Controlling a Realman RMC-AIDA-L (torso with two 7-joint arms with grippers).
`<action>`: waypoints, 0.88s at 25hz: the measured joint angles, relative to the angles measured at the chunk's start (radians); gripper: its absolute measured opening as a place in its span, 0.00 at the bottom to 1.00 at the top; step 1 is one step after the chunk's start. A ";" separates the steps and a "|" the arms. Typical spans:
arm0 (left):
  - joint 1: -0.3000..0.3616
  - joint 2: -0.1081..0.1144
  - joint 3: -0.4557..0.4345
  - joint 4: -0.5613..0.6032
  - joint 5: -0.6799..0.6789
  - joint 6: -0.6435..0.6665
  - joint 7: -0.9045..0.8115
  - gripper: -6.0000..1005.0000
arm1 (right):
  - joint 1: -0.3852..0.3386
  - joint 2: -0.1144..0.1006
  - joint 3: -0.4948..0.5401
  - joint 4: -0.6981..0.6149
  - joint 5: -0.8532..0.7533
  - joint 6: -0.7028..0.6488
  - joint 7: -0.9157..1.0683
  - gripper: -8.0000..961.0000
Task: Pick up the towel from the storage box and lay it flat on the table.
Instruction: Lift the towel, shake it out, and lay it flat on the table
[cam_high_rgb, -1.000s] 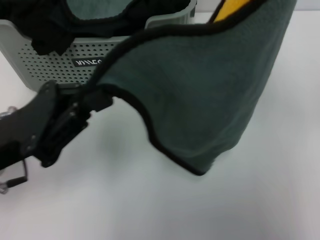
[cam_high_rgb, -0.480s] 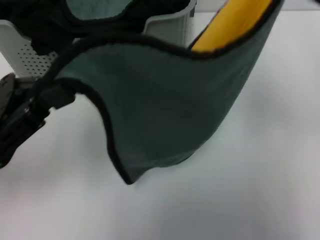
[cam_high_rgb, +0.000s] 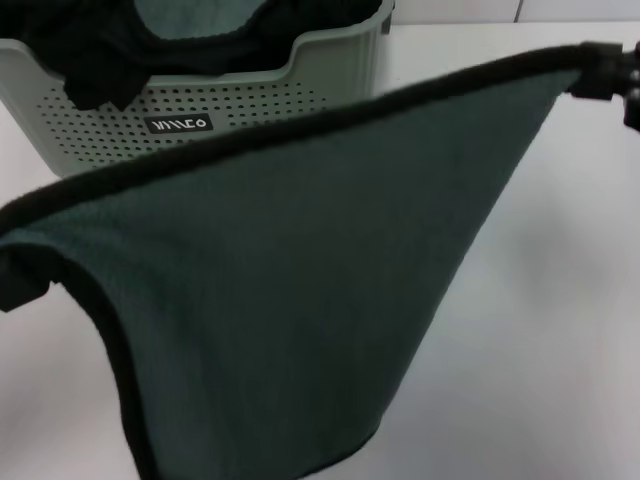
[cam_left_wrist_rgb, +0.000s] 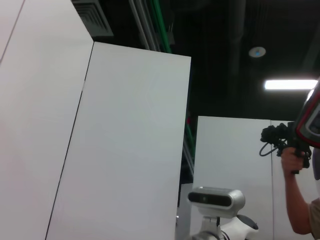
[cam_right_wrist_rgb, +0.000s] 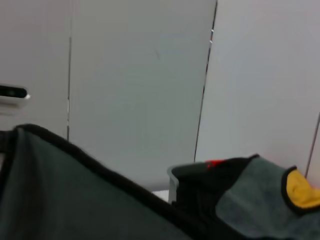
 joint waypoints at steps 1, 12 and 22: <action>0.001 -0.001 0.000 0.002 0.000 0.000 0.000 0.02 | 0.001 0.000 -0.004 0.000 -0.005 0.001 0.008 0.08; 0.001 -0.010 0.013 0.000 0.005 0.000 -0.009 0.02 | 0.048 -0.004 -0.100 -0.004 -0.053 0.093 0.159 0.08; 0.138 -0.015 0.033 0.089 -0.006 0.002 -0.031 0.02 | -0.061 -0.002 -0.147 -0.006 0.129 0.180 0.197 0.08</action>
